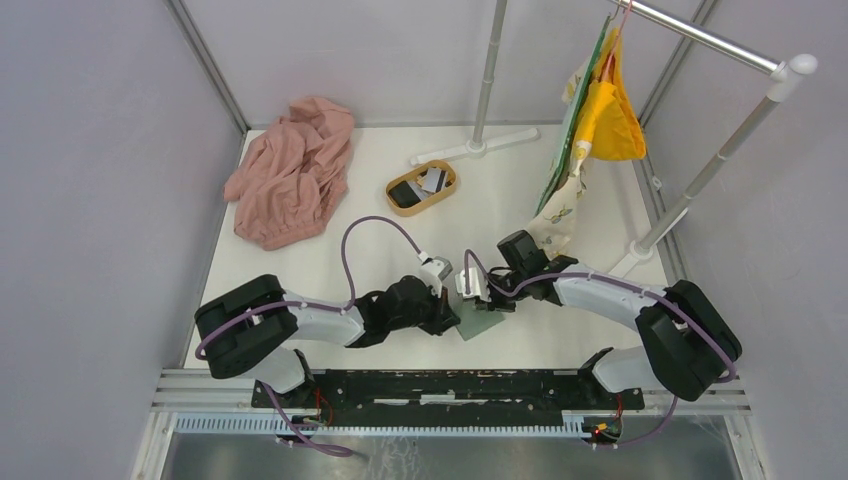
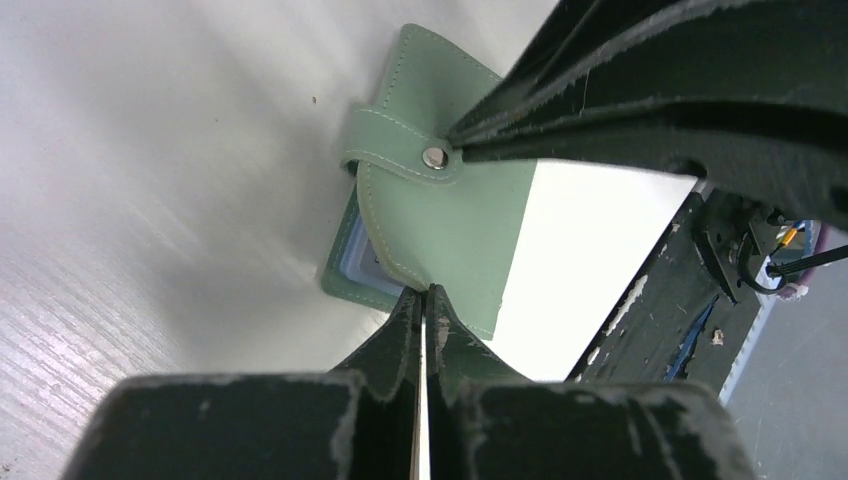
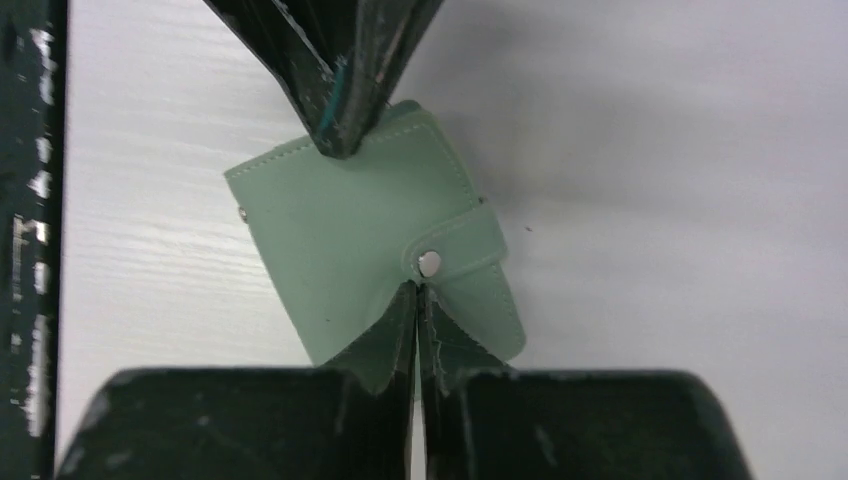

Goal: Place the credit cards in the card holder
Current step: Open the card holder at the center of the board.

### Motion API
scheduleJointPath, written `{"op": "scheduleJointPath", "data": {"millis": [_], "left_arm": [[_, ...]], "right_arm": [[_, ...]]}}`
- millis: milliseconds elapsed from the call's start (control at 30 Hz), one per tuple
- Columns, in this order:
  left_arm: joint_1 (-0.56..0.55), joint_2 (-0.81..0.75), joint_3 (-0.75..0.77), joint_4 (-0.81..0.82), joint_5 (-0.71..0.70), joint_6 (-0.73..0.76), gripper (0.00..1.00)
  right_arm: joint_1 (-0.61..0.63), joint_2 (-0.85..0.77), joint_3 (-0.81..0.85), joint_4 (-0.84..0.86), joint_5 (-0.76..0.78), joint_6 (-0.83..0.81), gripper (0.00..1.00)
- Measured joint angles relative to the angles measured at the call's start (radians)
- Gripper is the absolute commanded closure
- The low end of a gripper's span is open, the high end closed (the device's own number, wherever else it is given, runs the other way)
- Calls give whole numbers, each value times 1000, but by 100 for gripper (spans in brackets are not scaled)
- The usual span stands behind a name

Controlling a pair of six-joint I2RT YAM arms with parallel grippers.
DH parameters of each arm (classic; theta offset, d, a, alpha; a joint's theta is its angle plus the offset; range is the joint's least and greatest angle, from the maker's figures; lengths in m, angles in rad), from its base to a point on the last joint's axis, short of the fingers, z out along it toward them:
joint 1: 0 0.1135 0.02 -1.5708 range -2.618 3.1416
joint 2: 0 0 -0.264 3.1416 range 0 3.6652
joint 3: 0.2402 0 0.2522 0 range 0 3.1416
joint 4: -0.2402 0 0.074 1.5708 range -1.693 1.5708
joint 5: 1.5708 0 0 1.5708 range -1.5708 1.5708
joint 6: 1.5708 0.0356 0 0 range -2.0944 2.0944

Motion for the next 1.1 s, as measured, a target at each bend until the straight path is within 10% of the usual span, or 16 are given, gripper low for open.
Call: {"op": "scheduleJointPath", "data": {"millis": [333, 533, 800, 1100], "left_arm": [[6, 5, -12, 3, 43, 0, 98], [11, 5, -12, 3, 58, 0, 98], [16, 7, -12, 4, 70, 0, 98], [25, 27, -12, 19, 89, 0, 98]], "right_arm": [[-71, -37, -5, 45, -6, 23, 99], [-68, -30, -2, -43, -98, -100, 62], [4, -5, -4, -79, -110, -149, 52], [21, 10, -4, -45, -69, -66, 69]]}}
